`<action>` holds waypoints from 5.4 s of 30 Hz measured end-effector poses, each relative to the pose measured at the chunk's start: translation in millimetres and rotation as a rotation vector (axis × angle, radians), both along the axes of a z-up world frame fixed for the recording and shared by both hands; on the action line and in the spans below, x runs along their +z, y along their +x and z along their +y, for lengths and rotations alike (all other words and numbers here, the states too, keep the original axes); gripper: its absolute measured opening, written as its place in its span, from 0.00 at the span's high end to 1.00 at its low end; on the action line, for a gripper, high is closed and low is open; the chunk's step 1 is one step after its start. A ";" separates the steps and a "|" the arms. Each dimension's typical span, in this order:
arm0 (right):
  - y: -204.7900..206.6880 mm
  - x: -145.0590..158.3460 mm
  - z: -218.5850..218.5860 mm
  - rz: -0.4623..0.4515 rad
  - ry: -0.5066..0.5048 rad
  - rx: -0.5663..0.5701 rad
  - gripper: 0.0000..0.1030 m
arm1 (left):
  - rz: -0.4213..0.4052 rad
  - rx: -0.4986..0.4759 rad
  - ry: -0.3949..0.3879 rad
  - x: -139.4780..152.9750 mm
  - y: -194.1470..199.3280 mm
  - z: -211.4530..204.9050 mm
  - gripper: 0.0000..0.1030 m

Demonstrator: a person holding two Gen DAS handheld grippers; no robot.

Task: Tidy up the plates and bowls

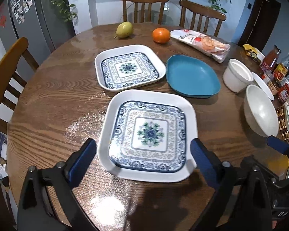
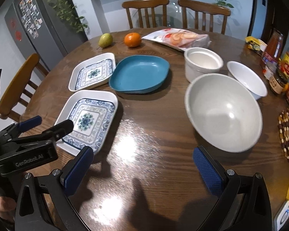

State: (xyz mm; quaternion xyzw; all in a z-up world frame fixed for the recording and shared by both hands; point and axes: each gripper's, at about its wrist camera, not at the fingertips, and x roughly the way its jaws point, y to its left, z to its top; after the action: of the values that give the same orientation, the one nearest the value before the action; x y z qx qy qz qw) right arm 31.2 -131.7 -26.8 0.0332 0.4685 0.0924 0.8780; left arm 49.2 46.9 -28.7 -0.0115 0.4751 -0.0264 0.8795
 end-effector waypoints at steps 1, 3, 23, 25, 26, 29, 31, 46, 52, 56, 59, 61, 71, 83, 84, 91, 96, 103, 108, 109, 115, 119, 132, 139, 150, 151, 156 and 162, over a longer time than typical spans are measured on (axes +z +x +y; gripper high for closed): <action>2.6 -1.4 4.0 0.003 0.001 0.007 0.00 | 0.004 0.005 0.005 -1.7 1.8 3.1 0.09; 8.6 -4.9 12.6 0.010 0.004 0.022 0.00 | 0.009 0.009 0.004 -4.2 5.3 7.8 0.13; 53.2 -43.1 45.2 0.137 0.080 0.019 0.35 | 0.083 -0.007 -0.112 -23.4 31.5 45.8 0.56; 57.3 -48.1 45.9 0.158 0.097 0.023 0.41 | 0.087 -0.004 -0.129 -23.7 32.0 50.1 0.59; 59.8 -51.1 46.8 0.169 0.103 0.023 0.43 | 0.091 0.000 -0.135 -24.0 32.6 52.7 0.62; 62.9 -49.2 49.5 0.162 0.098 0.030 0.50 | 0.103 0.021 -0.158 -25.6 33.6 61.4 0.63; 64.9 -48.8 51.2 0.160 0.093 0.036 0.52 | 0.109 0.009 -0.149 -27.0 33.3 62.2 0.63; 69.2 -50.1 60.4 0.140 0.049 0.091 0.90 | 0.144 0.015 -0.128 -38.4 24.7 66.1 0.91; 47.8 -30.0 52.8 0.119 0.082 0.128 0.90 | 0.115 0.033 -0.140 -21.8 -6.7 60.6 0.91; 32.6 -29.3 48.6 0.131 0.076 0.156 0.90 | 0.119 0.038 -0.145 -18.6 -27.1 55.0 0.91; 26.5 -36.6 45.6 0.146 0.073 0.168 0.90 | 0.129 0.042 -0.139 -23.6 -32.6 50.3 0.91; 26.7 -41.2 45.3 0.154 0.075 0.166 0.90 | 0.137 0.050 -0.129 -28.1 -30.8 46.7 0.91; 28.9 -45.0 52.3 0.129 0.043 0.188 0.90 | 0.144 0.073 -0.104 -37.3 -27.4 46.8 0.90; 28.8 -14.2 45.8 0.065 0.051 0.202 0.82 | 0.055 0.134 -0.120 -6.2 -20.7 66.5 0.43; 31.0 -9.5 47.0 0.056 0.055 0.205 0.79 | 0.054 0.137 -0.125 -4.5 -17.2 67.4 0.42; 59.2 18.7 61.8 -0.017 0.065 0.242 0.51 | 0.029 0.160 -0.146 12.1 21.0 73.3 0.26; 91.8 27.5 66.2 -0.021 0.081 0.261 0.51 | 0.030 0.181 -0.167 16.3 51.4 81.5 0.26; 149.2 26.8 78.5 -0.007 0.096 0.289 0.51 | 0.040 0.226 -0.125 4.2 97.6 93.2 0.26; 193.1 14.0 96.4 0.010 0.047 0.312 0.51 | 0.053 0.237 -0.129 -9.0 121.6 98.4 0.28; 201.9 10.3 99.4 0.022 0.048 0.316 0.51 | 0.053 0.235 -0.124 -10.1 124.5 98.1 0.28; 236.7 -12.7 114.4 0.050 0.000 0.321 0.51 | 0.080 0.231 -0.104 -26.4 140.5 98.2 0.34; 249.0 -22.0 123.1 0.061 -0.019 0.334 0.51 | 0.091 0.226 -0.124 -31.8 146.1 99.6 0.41; 249.9 -40.5 131.2 0.070 -0.108 0.330 0.89 | 0.072 0.193 -0.095 -33.9 159.5 94.4 0.87; 243.9 -25.3 126.7 0.044 -0.039 0.302 0.91 | 0.042 0.212 -0.143 -24.9 145.5 104.0 0.90; 184.0 37.1 113.5 -0.068 0.110 0.303 0.93 | -0.107 0.227 -0.085 37.5 91.8 103.5 0.89; 177.5 39.8 110.2 -0.073 0.126 0.301 0.93 | -0.114 0.224 -0.079 40.2 85.9 100.8 0.89; 142.1 44.1 92.1 -0.070 0.176 0.293 0.93 | -0.107 0.215 -0.090 43.8 60.5 90.5 0.89; 102.1 44.0 72.4 -0.047 0.203 0.281 0.93 | -0.092 0.191 -0.069 45.4 29.5 71.3 0.89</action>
State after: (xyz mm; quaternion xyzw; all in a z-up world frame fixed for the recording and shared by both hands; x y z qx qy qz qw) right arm 133.3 -59.3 17.2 0.0536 0.4362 0.2617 0.8593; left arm 78.8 118.1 16.6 -0.0857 0.4296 0.0407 0.8980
